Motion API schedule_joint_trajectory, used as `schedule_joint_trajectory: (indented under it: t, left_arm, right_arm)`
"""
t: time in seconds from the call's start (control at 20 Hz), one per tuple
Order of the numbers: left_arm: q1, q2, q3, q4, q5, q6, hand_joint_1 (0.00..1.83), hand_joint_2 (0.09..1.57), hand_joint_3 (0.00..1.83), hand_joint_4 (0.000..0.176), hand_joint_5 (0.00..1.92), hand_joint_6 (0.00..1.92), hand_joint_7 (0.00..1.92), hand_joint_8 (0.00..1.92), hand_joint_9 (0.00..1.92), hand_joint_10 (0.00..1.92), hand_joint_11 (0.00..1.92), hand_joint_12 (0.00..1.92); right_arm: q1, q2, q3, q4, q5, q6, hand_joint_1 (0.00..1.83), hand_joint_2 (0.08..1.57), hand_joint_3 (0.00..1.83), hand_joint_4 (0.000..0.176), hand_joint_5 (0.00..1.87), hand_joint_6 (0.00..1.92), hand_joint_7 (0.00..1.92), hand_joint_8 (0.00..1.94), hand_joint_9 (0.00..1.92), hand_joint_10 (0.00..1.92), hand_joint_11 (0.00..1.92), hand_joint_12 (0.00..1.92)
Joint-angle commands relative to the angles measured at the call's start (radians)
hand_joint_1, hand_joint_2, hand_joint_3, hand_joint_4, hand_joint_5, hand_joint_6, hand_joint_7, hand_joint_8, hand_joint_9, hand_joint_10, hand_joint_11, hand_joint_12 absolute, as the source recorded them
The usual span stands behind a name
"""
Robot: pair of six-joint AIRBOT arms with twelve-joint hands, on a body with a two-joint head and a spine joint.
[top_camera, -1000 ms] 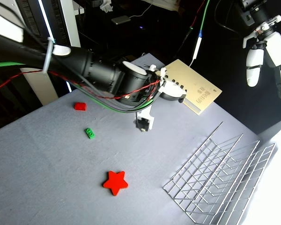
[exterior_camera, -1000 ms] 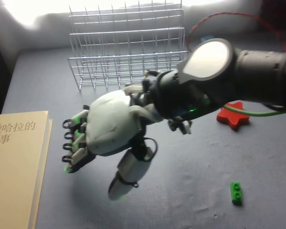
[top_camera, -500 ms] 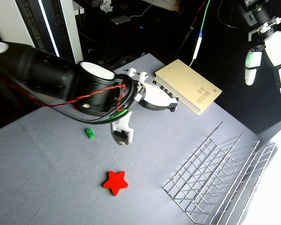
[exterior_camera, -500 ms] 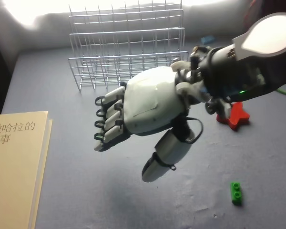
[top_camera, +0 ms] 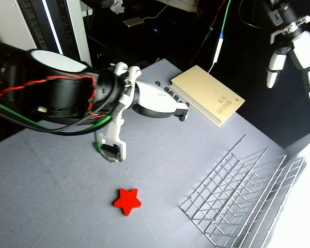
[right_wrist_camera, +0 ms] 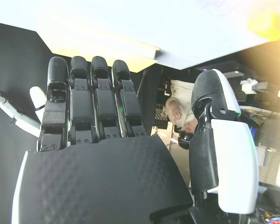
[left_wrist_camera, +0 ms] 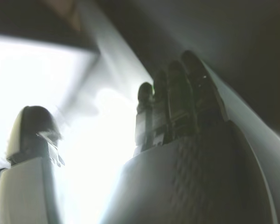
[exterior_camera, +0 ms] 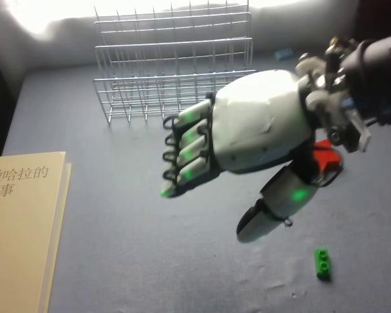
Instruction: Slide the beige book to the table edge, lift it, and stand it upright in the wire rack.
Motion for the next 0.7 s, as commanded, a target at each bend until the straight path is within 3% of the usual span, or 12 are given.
schedule_joint_trajectory:
  t: [0.0, 0.15, 0.25, 0.45, 0.65]
  left_arm:
    - [0.009, 0.023, 0.002, -0.042, -0.047, -0.001, 0.80, 1.00, 0.00, 0.000, 0.21, 0.00, 0.28, 0.01, 0.28, 0.01, 0.00, 0.78]
    - [0.077, 0.045, -0.019, -0.297, -0.047, -0.001, 0.84, 1.02, 0.00, 0.000, 0.18, 0.01, 0.25, 0.00, 0.27, 0.00, 0.00, 0.78]
    - [0.111, 0.049, -0.024, -0.385, -0.041, -0.001, 0.90, 1.00, 0.00, 0.000, 0.20, 0.01, 0.25, 0.00, 0.27, 0.01, 0.00, 0.83]
    - [0.121, 0.055, -0.019, -0.421, 0.079, -0.002, 0.93, 0.99, 0.00, 0.000, 0.23, 0.01, 0.28, 0.01, 0.31, 0.01, 0.00, 0.90]
    - [0.143, 0.060, -0.017, -0.539, 0.190, -0.002, 0.94, 1.00, 0.00, 0.000, 0.23, 0.01, 0.26, 0.01, 0.28, 0.01, 0.00, 0.79]
  right_arm:
    - [0.017, 0.016, -0.009, 0.055, -0.011, 0.004, 0.23, 1.12, 0.00, 0.000, 0.31, 0.00, 0.31, 0.00, 0.31, 0.01, 0.00, 0.79]
    - [0.027, 0.057, -0.043, 0.060, -0.007, 0.022, 0.23, 1.12, 0.00, 0.000, 0.29, 0.00, 0.29, 0.00, 0.29, 0.00, 0.00, 0.76]
    - [0.029, 0.072, -0.055, 0.077, 0.001, 0.021, 0.23, 1.13, 0.00, 0.000, 0.27, 0.00, 0.27, 0.00, 0.26, 0.00, 0.00, 0.70]
    - [0.044, 0.114, -0.091, 0.104, -0.003, 0.018, 0.25, 1.12, 0.00, 0.000, 0.29, 0.01, 0.30, 0.01, 0.29, 0.01, 0.00, 0.75]
    - [0.039, 0.136, -0.111, 0.149, 0.035, -0.015, 0.25, 1.11, 0.00, 0.000, 0.30, 0.00, 0.31, 0.00, 0.29, 0.00, 0.00, 0.78]
